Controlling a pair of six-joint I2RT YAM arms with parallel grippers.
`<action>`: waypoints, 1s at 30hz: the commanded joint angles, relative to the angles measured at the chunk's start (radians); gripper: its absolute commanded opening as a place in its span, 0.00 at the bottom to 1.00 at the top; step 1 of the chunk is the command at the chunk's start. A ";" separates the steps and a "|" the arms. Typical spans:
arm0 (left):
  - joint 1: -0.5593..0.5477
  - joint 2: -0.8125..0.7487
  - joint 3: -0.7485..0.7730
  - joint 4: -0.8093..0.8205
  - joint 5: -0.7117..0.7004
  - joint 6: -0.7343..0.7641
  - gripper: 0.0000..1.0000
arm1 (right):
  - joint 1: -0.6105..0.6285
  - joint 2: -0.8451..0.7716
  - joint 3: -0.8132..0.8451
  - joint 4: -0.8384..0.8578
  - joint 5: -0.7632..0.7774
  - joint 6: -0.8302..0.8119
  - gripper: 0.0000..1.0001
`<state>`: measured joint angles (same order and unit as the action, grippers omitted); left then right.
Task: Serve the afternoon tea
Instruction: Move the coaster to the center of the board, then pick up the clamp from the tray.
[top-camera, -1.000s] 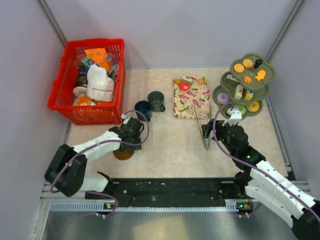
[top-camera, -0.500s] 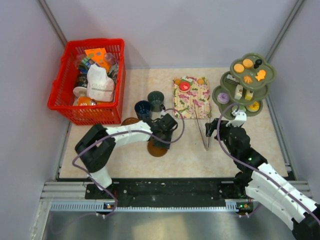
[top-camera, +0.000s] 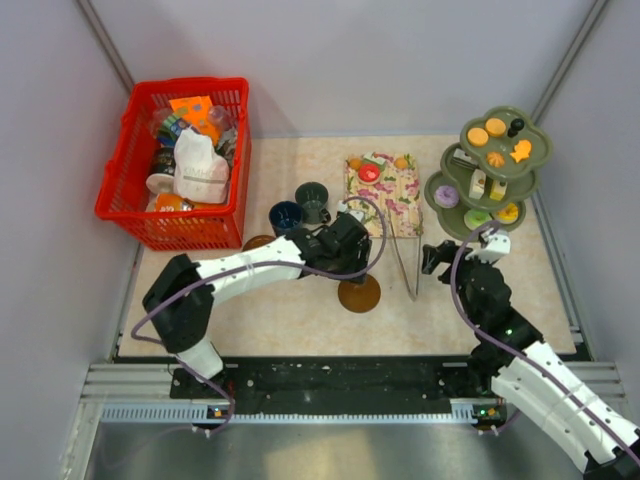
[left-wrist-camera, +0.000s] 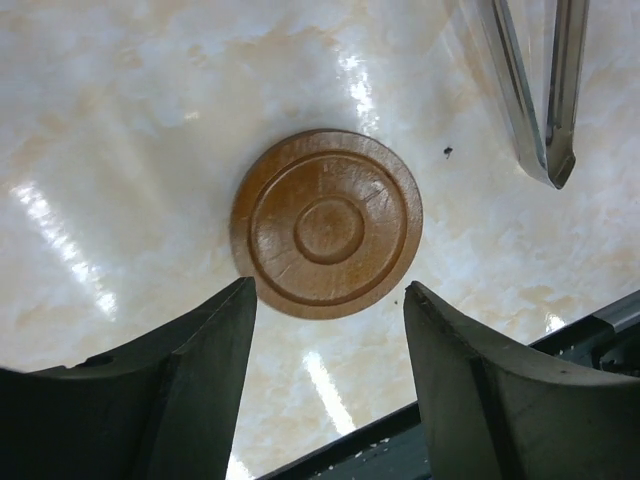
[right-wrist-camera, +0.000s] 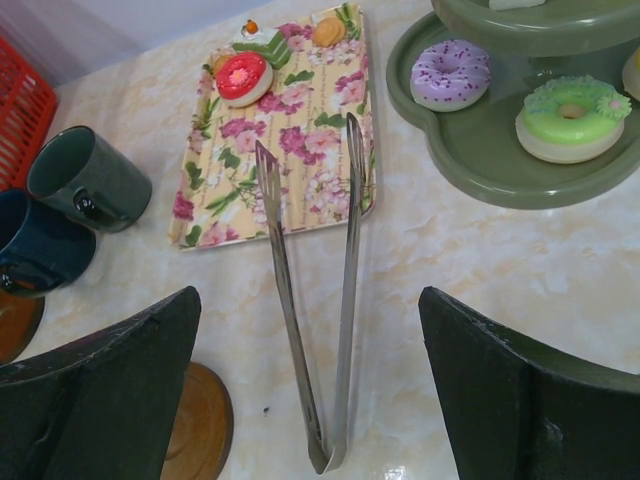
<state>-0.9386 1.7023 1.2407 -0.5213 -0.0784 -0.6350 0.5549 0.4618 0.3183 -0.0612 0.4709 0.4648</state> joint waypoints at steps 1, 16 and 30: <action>0.030 -0.128 -0.092 0.030 -0.075 -0.052 0.66 | 0.011 0.015 0.018 0.015 -0.009 -0.003 0.90; 0.043 -0.032 -0.147 0.092 -0.006 -0.086 0.64 | 0.011 0.204 0.117 -0.055 -0.191 -0.011 0.89; 0.182 -0.283 -0.116 0.011 -0.064 0.020 0.67 | 0.011 0.509 0.355 -0.339 -0.328 0.031 0.81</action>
<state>-0.8268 1.5551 1.0859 -0.4873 -0.1024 -0.6796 0.5549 0.9348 0.6090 -0.3096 0.1501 0.4740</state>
